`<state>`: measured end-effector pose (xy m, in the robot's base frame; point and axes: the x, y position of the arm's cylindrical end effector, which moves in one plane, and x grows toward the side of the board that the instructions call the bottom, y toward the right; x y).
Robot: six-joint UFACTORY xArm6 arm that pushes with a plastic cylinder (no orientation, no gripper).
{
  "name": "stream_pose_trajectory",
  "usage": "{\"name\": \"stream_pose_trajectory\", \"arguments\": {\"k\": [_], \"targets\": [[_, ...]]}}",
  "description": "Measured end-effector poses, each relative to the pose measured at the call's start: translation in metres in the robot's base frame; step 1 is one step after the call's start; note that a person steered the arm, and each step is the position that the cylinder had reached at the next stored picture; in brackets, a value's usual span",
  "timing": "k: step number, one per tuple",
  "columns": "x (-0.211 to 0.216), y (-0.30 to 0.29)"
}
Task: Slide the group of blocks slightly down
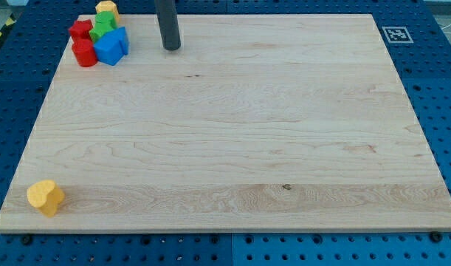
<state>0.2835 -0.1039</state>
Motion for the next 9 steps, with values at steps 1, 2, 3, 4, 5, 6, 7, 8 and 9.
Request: {"name": "stream_pose_trajectory", "arguments": {"k": [1, 2, 3, 4, 5, 6, 7, 8, 9], "targets": [[-0.026, 0.004], [-0.089, 0.002], [-0.091, 0.001], [-0.091, -0.03], [-0.092, -0.049], [-0.092, -0.056], [-0.091, -0.06], [-0.092, -0.061], [-0.091, -0.06]]}}
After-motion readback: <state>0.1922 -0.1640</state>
